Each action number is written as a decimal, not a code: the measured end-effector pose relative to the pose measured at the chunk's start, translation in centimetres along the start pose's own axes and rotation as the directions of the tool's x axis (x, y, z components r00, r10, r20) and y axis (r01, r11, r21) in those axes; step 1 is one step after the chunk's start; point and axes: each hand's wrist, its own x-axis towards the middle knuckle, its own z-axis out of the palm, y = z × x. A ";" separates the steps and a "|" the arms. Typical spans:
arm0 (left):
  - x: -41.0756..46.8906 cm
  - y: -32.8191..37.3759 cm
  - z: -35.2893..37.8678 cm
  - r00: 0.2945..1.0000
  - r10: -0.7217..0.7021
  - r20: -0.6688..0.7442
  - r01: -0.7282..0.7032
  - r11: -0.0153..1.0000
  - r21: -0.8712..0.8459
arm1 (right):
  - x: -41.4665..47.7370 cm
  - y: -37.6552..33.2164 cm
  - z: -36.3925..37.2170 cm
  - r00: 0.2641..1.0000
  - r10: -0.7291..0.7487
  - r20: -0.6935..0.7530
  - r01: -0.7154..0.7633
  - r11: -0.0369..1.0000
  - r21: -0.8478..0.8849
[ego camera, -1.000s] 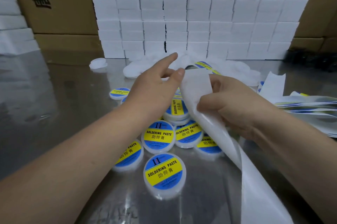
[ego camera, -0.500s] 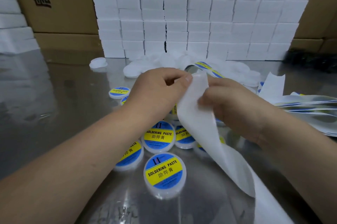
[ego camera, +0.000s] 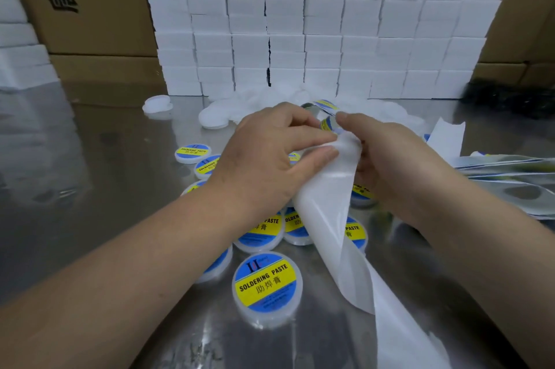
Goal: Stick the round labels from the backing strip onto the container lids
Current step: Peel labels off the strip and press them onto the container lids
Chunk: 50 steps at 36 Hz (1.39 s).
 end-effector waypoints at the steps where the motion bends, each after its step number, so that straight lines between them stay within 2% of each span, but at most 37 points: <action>1: 0.0 0.0 0.0 1.000 0.012 0.006 -0.012 1.000 0.015 | 0.1 0.0 -0.1 1.000 0.000 -0.019 -0.001 1.000 -0.027; 3: 0.0 0.0 0.0 1.000 0.013 0.014 -0.013 0.999 0.032 | 0.1 0.0 -0.2 1.000 0.003 -0.022 -0.004 0.999 -0.036; 8: -0.1 -0.2 0.1 0.998 0.039 0.043 -0.041 0.998 0.049 | 0.0 0.0 -0.3 0.997 0.009 0.082 -0.013 0.998 0.057; 10: -0.1 -0.2 0.3 0.996 0.047 0.082 -0.052 0.997 0.057 | 0.0 -0.1 -0.4 0.998 -0.035 0.059 0.029 0.994 0.105; 13: -0.1 -0.3 0.4 0.994 0.045 0.096 -0.052 0.996 0.073 | 0.4 -0.2 -0.6 0.993 -0.103 -0.066 0.112 0.982 0.150; 16: 0.0 -0.4 0.4 0.998 -0.057 0.031 0.056 0.998 0.020 | 0.8 0.0 -1.1 0.964 -0.169 -0.207 0.197 0.973 0.124; 20: 0.4 -1.1 0.2 0.970 -0.233 -0.073 0.229 0.972 -0.060 | 1.1 0.2 -1.5 0.950 -0.190 -0.249 0.216 0.973 0.082; 25: 2.1 -3.1 -0.8 0.855 -0.481 -0.195 0.454 0.875 -0.168 | 1.4 0.6 -1.5 0.941 -0.185 -0.283 0.195 0.981 0.008; 30: 4.6 -5.5 -1.2 0.762 -0.618 -0.193 0.581 0.785 -0.215 | 1.8 0.7 -1.7 0.895 -0.213 -0.393 0.227 0.974 -0.009; 34: 6.7 -7.8 -0.8 0.757 -0.635 -0.151 0.631 0.772 -0.083 | 1.8 0.3 -2.2 0.806 -0.258 -0.532 0.270 0.961 -0.057; 38: 8.1 -10.6 0.4 0.760 -0.650 0.009 0.631 0.741 0.231 | 1.4 0.6 -2.0 0.832 -0.297 -0.470 0.269 0.955 -0.127; 41: 9.0 -12.4 1.3 0.750 -0.643 0.152 0.516 0.714 0.474 | 1.3 1.0 -1.8 0.856 -0.328 -0.399 0.239 0.937 -0.256; 46: 11.1 -15.5 3.0 0.737 -0.613 0.283 0.241 0.630 0.738 | 1.1 1.0 -1.3 0.886 -0.323 -0.332 0.225 0.927 -0.300; 48: 11.7 -16.6 3.7 0.724 -0.627 0.286 0.203 0.591 0.781 | 0.9 0.9 -1.2 0.896 -0.308 -0.321 0.217 0.933 -0.288; 50: 12.0 -17.7 4.0 0.703 -0.664 0.255 0.237 0.556 0.796 | 0.8 0.9 -1.2 0.899 -0.304 -0.314 0.221 0.936 -0.274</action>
